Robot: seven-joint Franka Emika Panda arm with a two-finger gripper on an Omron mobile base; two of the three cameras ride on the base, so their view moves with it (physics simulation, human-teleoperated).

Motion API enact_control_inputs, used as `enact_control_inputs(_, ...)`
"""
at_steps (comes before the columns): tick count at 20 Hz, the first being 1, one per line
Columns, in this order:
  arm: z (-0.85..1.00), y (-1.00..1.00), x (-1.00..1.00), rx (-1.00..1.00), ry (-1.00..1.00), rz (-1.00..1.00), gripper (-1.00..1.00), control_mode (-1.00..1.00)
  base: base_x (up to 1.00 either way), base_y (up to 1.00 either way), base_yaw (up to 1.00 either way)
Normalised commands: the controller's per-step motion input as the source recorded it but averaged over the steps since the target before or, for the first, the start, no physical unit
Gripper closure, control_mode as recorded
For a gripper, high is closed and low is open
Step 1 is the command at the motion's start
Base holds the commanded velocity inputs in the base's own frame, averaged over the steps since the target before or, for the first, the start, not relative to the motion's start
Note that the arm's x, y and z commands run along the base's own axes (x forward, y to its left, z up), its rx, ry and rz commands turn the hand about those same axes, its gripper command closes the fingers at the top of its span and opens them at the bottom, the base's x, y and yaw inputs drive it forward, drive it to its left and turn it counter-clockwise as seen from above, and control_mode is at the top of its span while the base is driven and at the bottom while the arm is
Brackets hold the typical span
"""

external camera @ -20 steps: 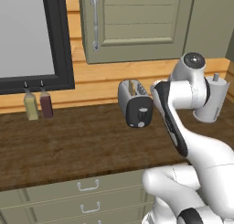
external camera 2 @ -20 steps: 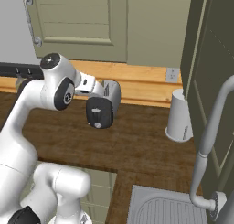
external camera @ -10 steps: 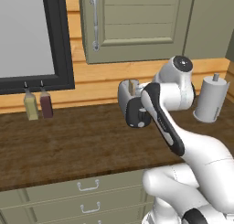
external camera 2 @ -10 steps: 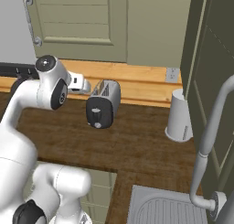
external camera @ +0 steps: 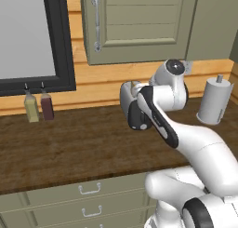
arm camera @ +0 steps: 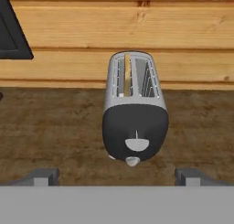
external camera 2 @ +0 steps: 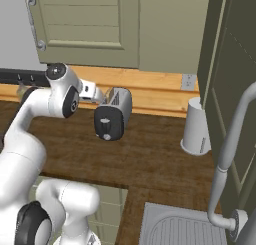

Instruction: Start the toaster. Once the lever pops up, take the bread to the plate on the dining counter.

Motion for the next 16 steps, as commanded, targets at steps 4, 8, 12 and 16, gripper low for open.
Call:
enact_control_inputs(4,-0.09,0.00,0.19,0.02,0.02,0.00,-1.00,-1.00,0.00,0.00,0.00)
enact_control_inputs(8,-0.08,-0.12,0.41,0.00,-0.03,0.00,-1.00,-1.00,0.00,0.00,0.00)
enact_control_inputs(12,-0.29,-0.20,0.45,-0.01,-0.01,0.00,-1.00,-1.00,0.00,0.00,0.00)
enact_control_inputs(16,-0.22,-0.11,0.46,0.00,0.00,0.00,-1.00,-1.00,0.00,0.00,0.00)
